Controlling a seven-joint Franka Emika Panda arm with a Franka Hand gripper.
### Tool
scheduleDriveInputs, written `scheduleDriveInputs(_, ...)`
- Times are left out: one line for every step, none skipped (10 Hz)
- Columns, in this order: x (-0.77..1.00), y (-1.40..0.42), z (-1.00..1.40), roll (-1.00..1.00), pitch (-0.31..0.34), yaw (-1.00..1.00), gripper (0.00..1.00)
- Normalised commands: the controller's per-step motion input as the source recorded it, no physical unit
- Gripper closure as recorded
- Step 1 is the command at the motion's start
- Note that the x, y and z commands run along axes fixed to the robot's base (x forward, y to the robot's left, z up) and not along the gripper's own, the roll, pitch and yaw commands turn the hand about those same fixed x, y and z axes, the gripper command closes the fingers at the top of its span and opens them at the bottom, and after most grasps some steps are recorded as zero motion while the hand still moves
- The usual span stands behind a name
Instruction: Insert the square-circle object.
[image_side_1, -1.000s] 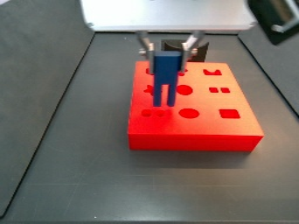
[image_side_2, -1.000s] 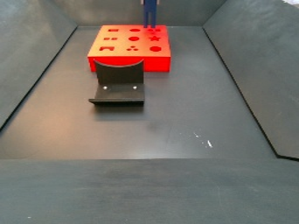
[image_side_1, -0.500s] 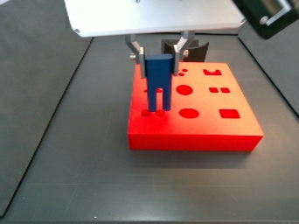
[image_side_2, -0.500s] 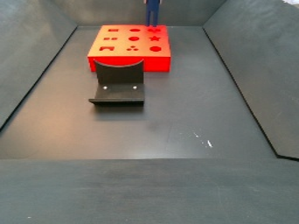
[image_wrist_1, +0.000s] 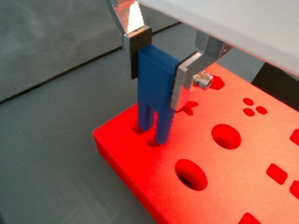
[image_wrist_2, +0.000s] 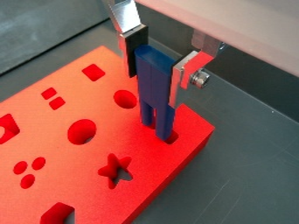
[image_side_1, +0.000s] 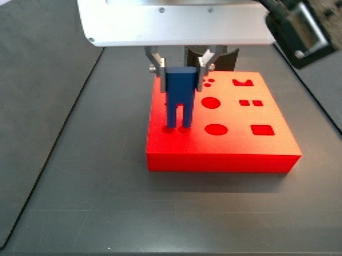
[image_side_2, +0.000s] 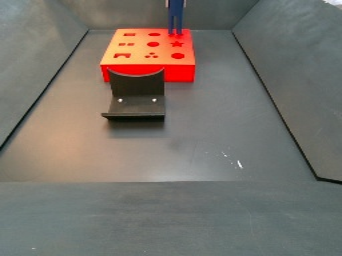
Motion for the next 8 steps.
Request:
scheduleDriveInputs(0.00,-0.20,-0.06,0.18,0.149,0.01,1.00)
scheduleDriveInputs(0.00,-0.19,0.00,0.11,0.084,0.00,1.00)
scheduleDriveInputs(-0.09,-0.01,-0.02,0.00,0.000,0.00,1.00)
scheduleDriveInputs(-0.09,0.00,-0.05,-0.10,-0.090,0.00,1.00)
scheduleDriveInputs(0.00,0.01,-0.12,-0.10,-0.094,0.00,1.00)
scheduleDriveInputs(0.03,0.08,-0.13,-0.04,-0.034,0.03,1.00)
scheduleDriveInputs(0.14,0.06,-0.12,-0.06,-0.029,0.03,1.00)
scheduleDriveInputs(0.15,0.09,-0.16,-0.07,-0.040,0.03,1.00)
